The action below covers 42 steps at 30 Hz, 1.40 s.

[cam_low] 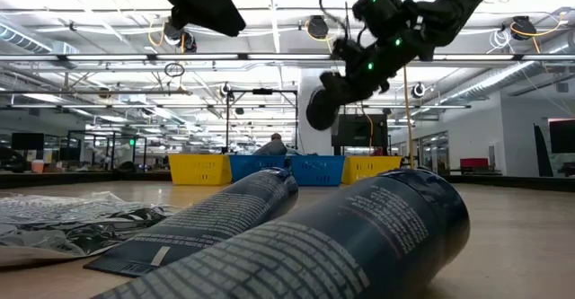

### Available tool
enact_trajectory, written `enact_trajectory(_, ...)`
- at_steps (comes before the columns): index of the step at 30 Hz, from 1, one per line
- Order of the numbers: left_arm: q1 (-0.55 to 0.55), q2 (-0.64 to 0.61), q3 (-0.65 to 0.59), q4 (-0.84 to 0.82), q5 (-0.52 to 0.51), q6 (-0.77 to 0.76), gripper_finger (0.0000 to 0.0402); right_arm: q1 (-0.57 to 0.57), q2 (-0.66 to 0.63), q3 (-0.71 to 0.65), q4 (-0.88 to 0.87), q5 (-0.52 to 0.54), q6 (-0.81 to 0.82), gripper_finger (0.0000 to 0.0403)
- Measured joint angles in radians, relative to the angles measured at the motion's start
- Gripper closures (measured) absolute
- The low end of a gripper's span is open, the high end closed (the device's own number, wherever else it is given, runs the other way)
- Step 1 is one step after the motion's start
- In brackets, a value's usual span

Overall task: Pick & Place Travel size toiletries
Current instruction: Put the black hairbrush into the right blue bin

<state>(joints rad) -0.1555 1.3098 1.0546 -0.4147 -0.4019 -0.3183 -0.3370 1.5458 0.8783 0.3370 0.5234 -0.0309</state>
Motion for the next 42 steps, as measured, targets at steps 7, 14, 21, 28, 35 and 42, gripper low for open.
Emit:
enact_trajectory(7,0.000,0.000,0.000,0.006,0.007,0.001,0.0282,-0.004,0.040,-0.001,0.074,0.003,0.017,0.0381)
enact_trajectory(14,0.000,0.000,0.000,0.006,0.008,0.001,0.0282,-0.008,0.063,-0.001,0.065,0.025,0.031,0.0381)
enact_trajectory(21,0.000,0.000,0.000,0.006,0.009,0.001,0.0282,-0.012,0.117,-0.004,0.069,0.024,0.071,0.0381)
enact_trajectory(28,0.000,0.000,0.000,0.005,0.010,0.000,0.0282,-0.016,0.144,-0.002,0.092,0.023,0.107,0.0379)
enact_trajectory(35,0.000,0.000,0.000,0.001,0.012,0.000,0.0282,-0.016,0.133,0.000,0.109,0.023,0.089,0.0314)
enact_trajectory(42,0.000,0.000,0.000,0.001,0.012,0.000,0.0282,-0.016,0.134,-0.001,0.110,0.023,0.087,0.0294)
